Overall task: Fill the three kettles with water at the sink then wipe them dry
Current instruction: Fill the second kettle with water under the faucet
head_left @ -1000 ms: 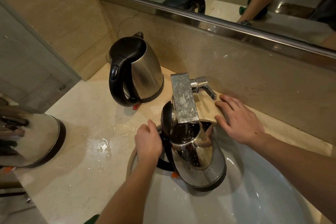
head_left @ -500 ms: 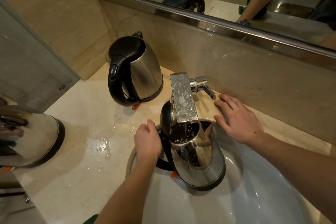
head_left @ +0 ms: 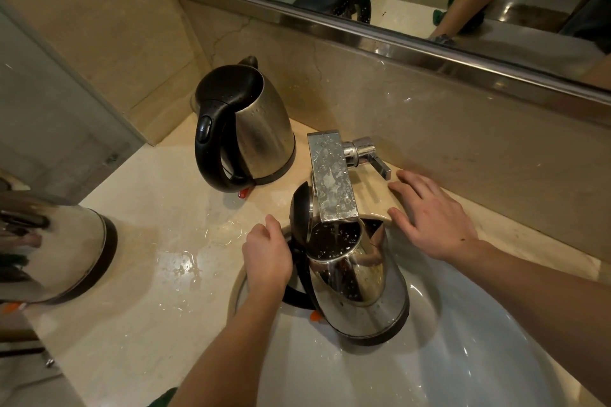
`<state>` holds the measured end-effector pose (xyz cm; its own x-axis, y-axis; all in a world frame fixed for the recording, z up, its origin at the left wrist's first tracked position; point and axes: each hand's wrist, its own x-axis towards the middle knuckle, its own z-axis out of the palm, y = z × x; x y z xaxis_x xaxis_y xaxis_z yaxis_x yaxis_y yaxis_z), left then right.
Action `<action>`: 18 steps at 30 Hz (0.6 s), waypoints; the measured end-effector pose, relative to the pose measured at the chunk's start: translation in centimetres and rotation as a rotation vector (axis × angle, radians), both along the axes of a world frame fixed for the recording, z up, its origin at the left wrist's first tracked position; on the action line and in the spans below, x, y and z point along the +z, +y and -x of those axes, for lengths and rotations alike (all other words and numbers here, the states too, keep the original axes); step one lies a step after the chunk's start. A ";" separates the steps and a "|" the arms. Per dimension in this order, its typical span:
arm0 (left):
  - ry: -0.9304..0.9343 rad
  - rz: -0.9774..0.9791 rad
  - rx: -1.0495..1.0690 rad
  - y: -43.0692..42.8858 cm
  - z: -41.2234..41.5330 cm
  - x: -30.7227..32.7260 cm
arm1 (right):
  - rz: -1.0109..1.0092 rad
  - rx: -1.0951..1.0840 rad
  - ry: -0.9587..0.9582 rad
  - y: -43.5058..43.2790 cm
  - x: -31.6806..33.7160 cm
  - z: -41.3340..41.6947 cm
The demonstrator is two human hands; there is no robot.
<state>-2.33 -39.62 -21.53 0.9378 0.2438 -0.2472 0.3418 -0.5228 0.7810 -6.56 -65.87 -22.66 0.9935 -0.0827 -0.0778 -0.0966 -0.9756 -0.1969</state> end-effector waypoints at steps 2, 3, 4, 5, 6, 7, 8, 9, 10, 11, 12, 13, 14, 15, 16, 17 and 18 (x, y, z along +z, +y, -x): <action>-0.002 -0.001 -0.002 0.0 0.0 -0.1 | -0.001 0.001 0.000 0.0 0.0 0.0; -0.002 -0.001 -0.003 0.1 0.0 -0.1 | -0.001 0.000 -0.001 0.0 0.0 -0.1; 0.000 -0.001 -0.004 0.0 -0.1 -0.1 | -0.001 0.000 -0.002 0.0 0.0 -0.1; 0.002 0.000 -0.005 0.0 -0.1 -0.1 | -0.001 0.001 -0.001 0.0 0.0 -0.1; 0.004 0.001 -0.005 0.0 -0.1 0.0 | -0.003 0.002 0.000 0.0 0.0 -0.1; 0.004 0.002 -0.005 0.0 0.0 0.0 | -0.005 0.003 0.000 0.0 0.0 -0.1; 0.004 0.003 -0.004 -0.1 0.0 0.1 | -0.008 0.003 -0.002 0.0 0.0 -0.1; 0.001 0.004 -0.005 -0.1 0.0 0.1 | -0.010 0.003 -0.006 0.0 0.0 -0.1; -0.001 0.005 -0.005 -0.1 0.0 0.1 | -0.010 0.005 -0.008 0.0 0.0 0.0; -0.004 0.005 -0.005 0.0 0.0 0.1 | -0.007 0.006 -0.008 0.0 0.0 0.0; -0.006 0.005 -0.006 0.0 0.0 0.0 | -0.004 0.008 -0.006 -0.1 -0.1 0.0; -0.008 0.005 -0.007 0.0 0.0 -0.1 | -0.002 0.009 -0.004 -0.1 -0.1 0.0; -0.008 0.005 -0.007 0.0 0.0 -0.1 | -0.001 0.011 -0.006 -0.1 -0.1 0.0; -0.008 0.004 -0.007 0.0 -0.1 -0.1 | -0.001 0.013 -0.009 -0.1 -0.1 0.0; -0.008 0.004 -0.006 0.0 -0.1 -0.1 | -0.002 0.014 -0.009 -0.1 -0.1 0.0; -0.006 0.005 -0.005 0.0 -0.1 -0.1 | -0.003 0.014 -0.005 -0.1 -0.1 0.0; -0.005 0.005 -0.005 0.0 -0.1 -0.1 | -0.004 0.014 -0.003 -0.1 -0.1 0.0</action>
